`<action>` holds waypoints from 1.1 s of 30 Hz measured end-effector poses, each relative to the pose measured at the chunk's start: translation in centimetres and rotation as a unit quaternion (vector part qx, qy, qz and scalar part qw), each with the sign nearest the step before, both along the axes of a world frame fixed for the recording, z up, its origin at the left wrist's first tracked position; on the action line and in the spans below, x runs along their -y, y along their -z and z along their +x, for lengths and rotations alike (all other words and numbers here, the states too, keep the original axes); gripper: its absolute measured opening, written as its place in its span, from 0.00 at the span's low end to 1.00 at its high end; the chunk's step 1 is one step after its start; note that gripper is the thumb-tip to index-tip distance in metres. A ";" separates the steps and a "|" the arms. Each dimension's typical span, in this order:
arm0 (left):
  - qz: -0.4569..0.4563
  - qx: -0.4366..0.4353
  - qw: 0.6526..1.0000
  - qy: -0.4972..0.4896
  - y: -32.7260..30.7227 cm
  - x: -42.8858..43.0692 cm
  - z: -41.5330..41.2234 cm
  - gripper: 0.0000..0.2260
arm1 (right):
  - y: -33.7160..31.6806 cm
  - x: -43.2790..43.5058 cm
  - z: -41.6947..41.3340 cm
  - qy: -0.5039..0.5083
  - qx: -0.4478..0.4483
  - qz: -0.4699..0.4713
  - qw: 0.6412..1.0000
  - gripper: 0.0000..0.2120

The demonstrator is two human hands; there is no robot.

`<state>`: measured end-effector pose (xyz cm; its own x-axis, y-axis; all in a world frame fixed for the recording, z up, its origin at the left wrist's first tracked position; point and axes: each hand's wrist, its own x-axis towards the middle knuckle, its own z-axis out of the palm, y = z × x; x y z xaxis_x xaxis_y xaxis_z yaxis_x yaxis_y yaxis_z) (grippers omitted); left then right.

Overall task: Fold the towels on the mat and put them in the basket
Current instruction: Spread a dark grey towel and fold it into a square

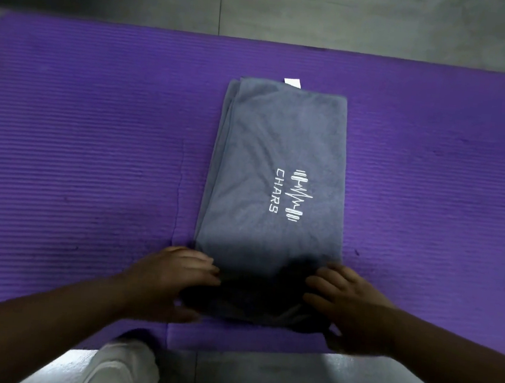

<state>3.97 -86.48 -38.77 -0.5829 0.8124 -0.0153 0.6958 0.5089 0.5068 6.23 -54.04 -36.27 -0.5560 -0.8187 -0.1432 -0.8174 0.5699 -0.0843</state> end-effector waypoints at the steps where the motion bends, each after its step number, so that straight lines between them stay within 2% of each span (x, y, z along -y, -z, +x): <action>1: 0.026 0.039 0.998 -0.047 -0.7 -0.1 -0.5 0.24 | -0.2 0.6 0.4 -0.001 0.007 -0.026 1.000 0.27; 2: 0.070 0.073 0.987 -0.128 -1.6 -0.4 -1.1 0.26 | -0.2 1.5 0.8 0.001 0.007 -0.053 0.999 0.27; 3: 0.117 0.124 0.960 -0.222 -2.3 -0.9 -2.1 0.25 | 0.2 2.7 1.3 0.003 -0.003 -0.074 0.997 0.26; 4: 0.150 0.171 0.925 -0.303 -2.2 -1.2 -3.6 0.20 | 0.8 4.2 1.6 0.015 -0.011 -0.080 0.997 0.26; 5: 0.161 0.203 0.889 -0.376 -2.2 -1.7 -5.5 0.15 | 1.4 6.2 1.7 0.038 -0.019 -0.083 0.996 0.27; 7: 0.124 0.205 0.849 -0.470 -2.3 -2.9 -9.6 0.13 | 2.6 10.8 1.7 0.096 -0.003 -0.106 0.990 0.31; 9: 0.083 0.208 0.832 -0.508 -2.4 -4.1 -12.6 0.15 | 3.0 15.0 1.1 0.177 0.029 -0.110 0.978 0.32; 12: 0.039 0.214 0.812 -0.541 -1.8 -5.9 -15.6 0.19 | 0.3 18.9 0.2 0.308 0.113 -0.031 0.944 0.38; 13: 0.027 0.218 0.808 -0.547 -1.8 -6.4 -16.1 0.21 | -0.1 19.5 0.0 0.320 0.125 -0.004 0.939 0.40; 15: 0.007 0.223 0.810 -0.542 -1.8 -7.2 -16.7 0.24 | -0.2 20.1 -0.2 0.333 0.130 0.043 0.933 0.35; 17: -0.008 0.225 0.810 -0.541 -1.8 -7.8 -17.0 0.24 | 0.3 20.2 0.0 0.384 0.108 0.010 0.917 0.18; 18: -0.009 0.231 0.804 -0.547 -1.7 -7.9 -17.3 0.22 | 0.5 20.2 0.0 0.396 0.141 -0.017 0.907 0.11; 20: 0.019 0.256 0.782 -0.567 -1.9 -7.9 -17.5 0.18 | 1.2 20.0 0.4 0.399 0.162 -0.066 0.900 0.16; 22: 0.066 0.295 0.761 -0.574 -2.5 -8.0 -17.5 0.16 | 0.5 19.1 0.4 0.435 0.170 -0.109 0.877 0.14; 24: 0.095 0.305 0.761 -0.565 -3.2 -8.2 -17.6 0.17 | 0.2 17.6 1.0 0.458 0.198 -0.168 0.850 0.15; 26: 0.122 0.304 0.766 -0.554 -3.9 -8.8 -18.0 0.21 | -0.1 15.1 2.0 0.466 0.270 -0.279 0.795 0.15; 27: 0.131 0.301 0.775 -0.540 -4.3 -9.4 -18.4 0.23 | -0.4 13.6 2.3 0.501 0.288 -0.331 0.746 0.18; 29: 0.129 0.283 0.808 -0.500 -5.3 -11.6 -18.9 0.22 | -1.3 10.7 2.4 0.578 0.377 -0.361 0.628 0.19; 31: 0.117 0.268 0.842 -0.454 -5.9 -14.4 -19.2 0.22 | -1.3 7.8 2.5 0.622 0.385 -0.372 0.572 0.16; 33: 0.076 0.242 0.864 -0.436 -6.0 -17.3 -19.3 0.24 | -1.0 6.0 2.6 0.651 0.366 -0.391 0.538 0.15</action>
